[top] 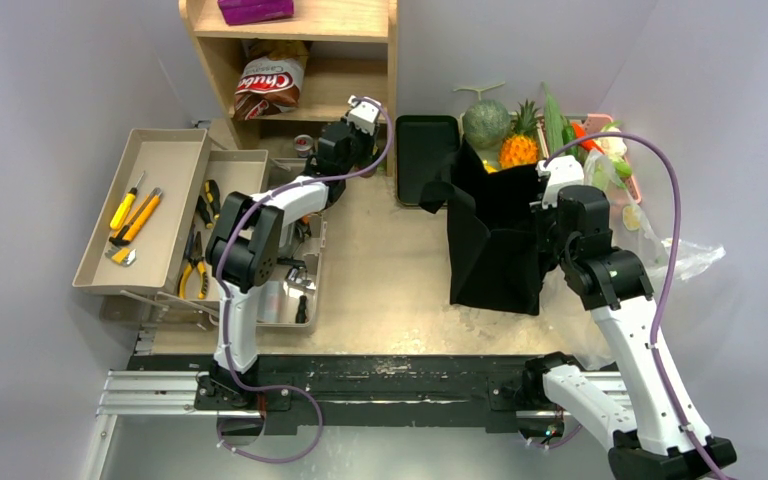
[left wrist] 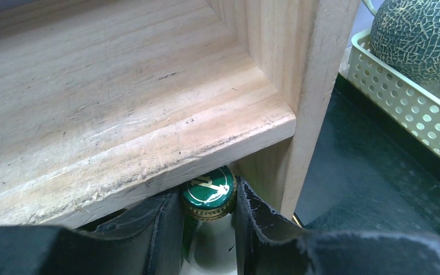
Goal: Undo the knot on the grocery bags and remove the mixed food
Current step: Move the bottle to the center of the board.
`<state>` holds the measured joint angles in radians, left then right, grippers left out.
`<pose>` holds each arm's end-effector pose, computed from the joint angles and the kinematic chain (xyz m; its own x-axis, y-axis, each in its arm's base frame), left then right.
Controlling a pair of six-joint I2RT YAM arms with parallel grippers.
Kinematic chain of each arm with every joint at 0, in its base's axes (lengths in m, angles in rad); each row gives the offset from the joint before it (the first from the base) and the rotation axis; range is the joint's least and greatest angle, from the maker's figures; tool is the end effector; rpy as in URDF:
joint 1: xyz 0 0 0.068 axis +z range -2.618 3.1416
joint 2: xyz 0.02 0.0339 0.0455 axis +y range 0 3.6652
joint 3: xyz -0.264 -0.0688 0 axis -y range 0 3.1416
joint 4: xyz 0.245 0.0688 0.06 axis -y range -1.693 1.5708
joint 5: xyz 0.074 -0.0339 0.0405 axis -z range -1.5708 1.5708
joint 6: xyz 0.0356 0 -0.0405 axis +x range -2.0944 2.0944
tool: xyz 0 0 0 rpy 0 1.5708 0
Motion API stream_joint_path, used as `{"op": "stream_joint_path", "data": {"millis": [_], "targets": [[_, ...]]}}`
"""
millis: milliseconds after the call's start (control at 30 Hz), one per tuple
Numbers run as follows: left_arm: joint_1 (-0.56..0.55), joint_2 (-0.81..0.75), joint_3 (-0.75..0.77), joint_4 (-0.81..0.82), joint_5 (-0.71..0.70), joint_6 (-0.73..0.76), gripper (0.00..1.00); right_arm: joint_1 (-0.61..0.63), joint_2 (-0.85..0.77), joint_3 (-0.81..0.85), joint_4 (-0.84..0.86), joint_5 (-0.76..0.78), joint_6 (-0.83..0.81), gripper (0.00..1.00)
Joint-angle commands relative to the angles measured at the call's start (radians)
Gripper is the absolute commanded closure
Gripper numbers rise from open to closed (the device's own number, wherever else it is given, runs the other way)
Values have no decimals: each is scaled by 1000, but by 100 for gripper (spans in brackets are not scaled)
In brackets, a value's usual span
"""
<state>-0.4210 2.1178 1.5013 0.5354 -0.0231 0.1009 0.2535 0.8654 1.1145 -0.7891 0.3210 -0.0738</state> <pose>0.4577 -0.2040 0.2374 -0.0345 0.1258 -0.9915 0.3930 0.9138 0.1023 0.1615 0.0302 0.3776 -0.4981 -0.2013 -0.8434 -0.0128 0.9743 -0.2250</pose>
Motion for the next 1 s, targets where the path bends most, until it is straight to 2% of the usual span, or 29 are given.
{"op": "stream_joint_path", "data": {"millis": [0, 333, 567, 733, 967], "targets": [[8, -8, 82, 118, -23, -47, 100, -9, 0, 43, 5, -13, -14, 100], [7, 23, 137, 99, -52, -92, 100, -15, 12, 56, -8, -29, -13, 100], [7, 12, 119, 109, -42, -122, 99, -19, 18, 63, -9, -34, -14, 100], [7, -18, 51, 134, -39, -121, 74, -21, 21, 63, -7, -37, -13, 100], [6, -34, 19, 150, -39, -119, 66, -22, 23, 69, -14, -41, -14, 100]]}}
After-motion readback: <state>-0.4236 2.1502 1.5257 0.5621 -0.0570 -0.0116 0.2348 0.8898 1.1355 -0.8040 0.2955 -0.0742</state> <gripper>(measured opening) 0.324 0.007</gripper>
